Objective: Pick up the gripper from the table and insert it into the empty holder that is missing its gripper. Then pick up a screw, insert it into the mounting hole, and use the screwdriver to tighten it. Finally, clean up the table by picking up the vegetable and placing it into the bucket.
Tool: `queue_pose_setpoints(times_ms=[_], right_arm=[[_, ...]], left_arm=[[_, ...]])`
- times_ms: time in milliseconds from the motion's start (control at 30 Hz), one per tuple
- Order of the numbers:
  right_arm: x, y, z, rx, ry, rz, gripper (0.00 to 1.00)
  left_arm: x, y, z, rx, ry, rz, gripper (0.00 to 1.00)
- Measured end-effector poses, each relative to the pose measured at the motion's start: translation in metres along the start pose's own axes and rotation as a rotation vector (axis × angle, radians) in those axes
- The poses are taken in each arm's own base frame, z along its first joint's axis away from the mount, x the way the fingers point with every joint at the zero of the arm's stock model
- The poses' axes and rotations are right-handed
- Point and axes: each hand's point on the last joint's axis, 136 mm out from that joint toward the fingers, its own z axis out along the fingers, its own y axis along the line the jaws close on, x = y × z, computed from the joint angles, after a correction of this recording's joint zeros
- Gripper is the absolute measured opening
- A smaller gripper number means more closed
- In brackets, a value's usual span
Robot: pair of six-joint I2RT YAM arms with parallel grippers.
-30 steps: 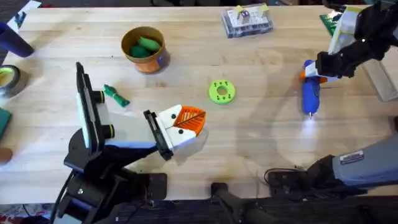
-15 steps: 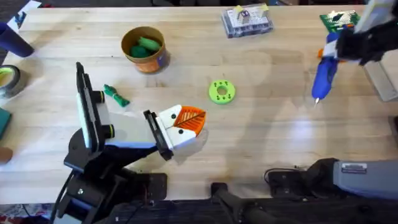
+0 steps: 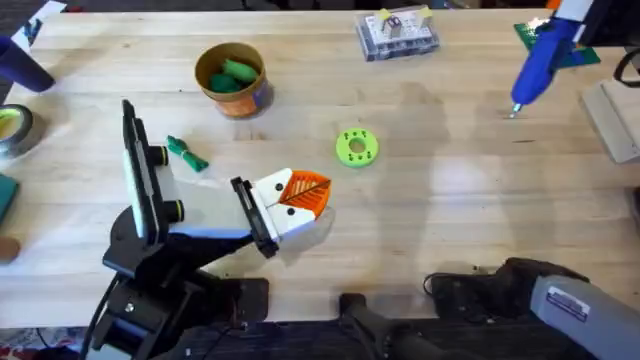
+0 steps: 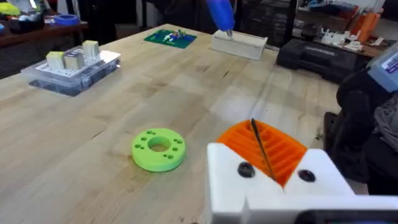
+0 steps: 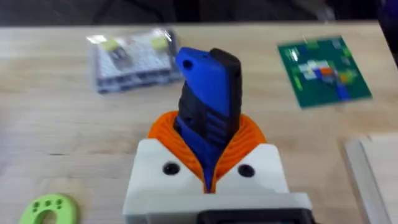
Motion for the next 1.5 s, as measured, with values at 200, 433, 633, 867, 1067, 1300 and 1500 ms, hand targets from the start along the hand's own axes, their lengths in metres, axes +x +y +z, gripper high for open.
queue_pose_setpoints(times_ms=[200,433,633,867,1067,1300,1500], right_arm=[[-0.011,0.06,-0.017,-0.172,-0.177,-0.044,0.026],[-0.032,0.137,-0.052,-0.392,-0.375,-0.112,0.026],[-0.041,0.202,-0.091,-0.602,-0.48,-0.165,0.026],[-0.05,0.244,-0.128,-0.76,-0.616,-0.196,0.026],[-0.044,0.268,-0.153,-0.878,-0.765,-0.203,0.026],[-0.027,0.291,-0.174,-1.002,-0.787,-0.223,0.026],[-0.026,0.308,-0.203,-1.104,-0.846,-0.223,0.026]], left_arm=[[0.0,0.0,0.0,0.0,0.0,0.0,0.013],[0.0,0.0,0.0,0.0,0.0,0.0,0.013],[0.0,0.0,0.0,0.0,0.0,0.0,0.013],[0.0,0.0,0.0,0.0,0.0,0.0,0.013],[0.0,0.0,0.0,0.0,0.0,0.0,0.013],[0.0,0.0,0.0,0.0,0.0,0.0,0.013],[0.0,0.0,0.0,0.0,0.0,0.0,0.013]])
